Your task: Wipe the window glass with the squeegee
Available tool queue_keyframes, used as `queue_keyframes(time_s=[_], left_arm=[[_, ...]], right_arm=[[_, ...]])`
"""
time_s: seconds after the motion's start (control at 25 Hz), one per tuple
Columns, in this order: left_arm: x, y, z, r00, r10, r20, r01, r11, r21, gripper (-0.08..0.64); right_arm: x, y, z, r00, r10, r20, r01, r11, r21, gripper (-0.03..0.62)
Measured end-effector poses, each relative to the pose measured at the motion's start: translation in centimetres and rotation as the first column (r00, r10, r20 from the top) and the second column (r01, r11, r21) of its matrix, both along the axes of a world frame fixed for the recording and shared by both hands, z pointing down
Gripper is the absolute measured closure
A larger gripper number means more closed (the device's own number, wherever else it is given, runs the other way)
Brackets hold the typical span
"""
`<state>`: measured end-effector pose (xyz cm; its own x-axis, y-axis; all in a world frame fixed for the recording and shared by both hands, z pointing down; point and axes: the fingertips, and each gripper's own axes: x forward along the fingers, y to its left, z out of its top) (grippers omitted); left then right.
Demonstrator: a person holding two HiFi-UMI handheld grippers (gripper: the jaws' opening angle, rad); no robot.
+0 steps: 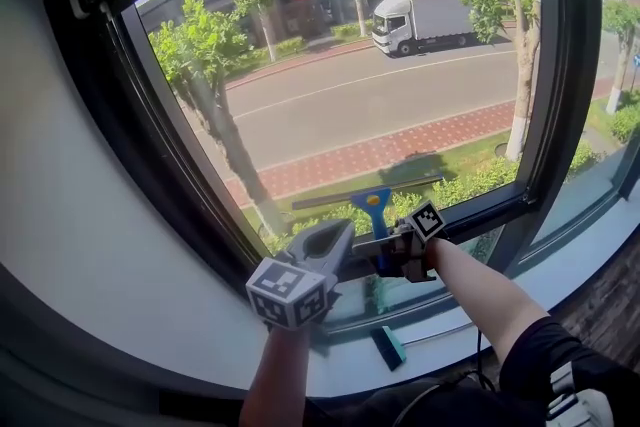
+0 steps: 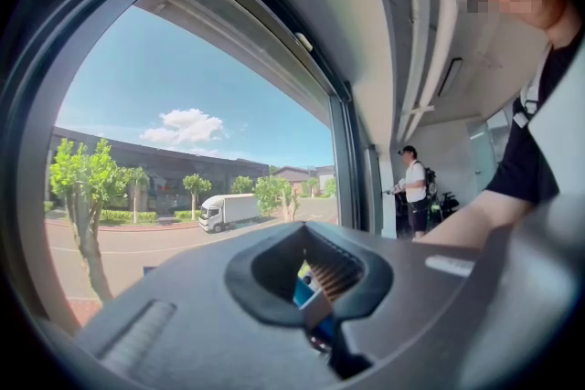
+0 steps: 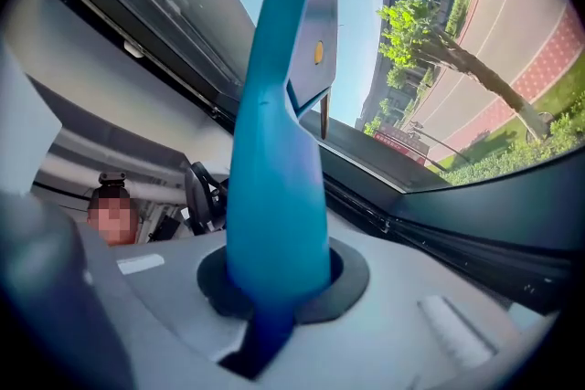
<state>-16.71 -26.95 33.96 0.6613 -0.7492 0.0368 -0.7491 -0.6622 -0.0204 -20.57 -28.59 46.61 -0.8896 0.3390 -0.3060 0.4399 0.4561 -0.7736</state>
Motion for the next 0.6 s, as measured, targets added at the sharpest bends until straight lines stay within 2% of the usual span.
queue_keyframes(time_s=[0.6], left_arm=[[0.0, 0.0, 0.4, 1.0, 0.004, -0.003, -0.004, 1.0, -0.003, 0.557]], right_arm=[[-0.5, 0.1, 2.1, 0.998, 0.028, -0.055, -0.034, 0.994, -0.108, 0.575]])
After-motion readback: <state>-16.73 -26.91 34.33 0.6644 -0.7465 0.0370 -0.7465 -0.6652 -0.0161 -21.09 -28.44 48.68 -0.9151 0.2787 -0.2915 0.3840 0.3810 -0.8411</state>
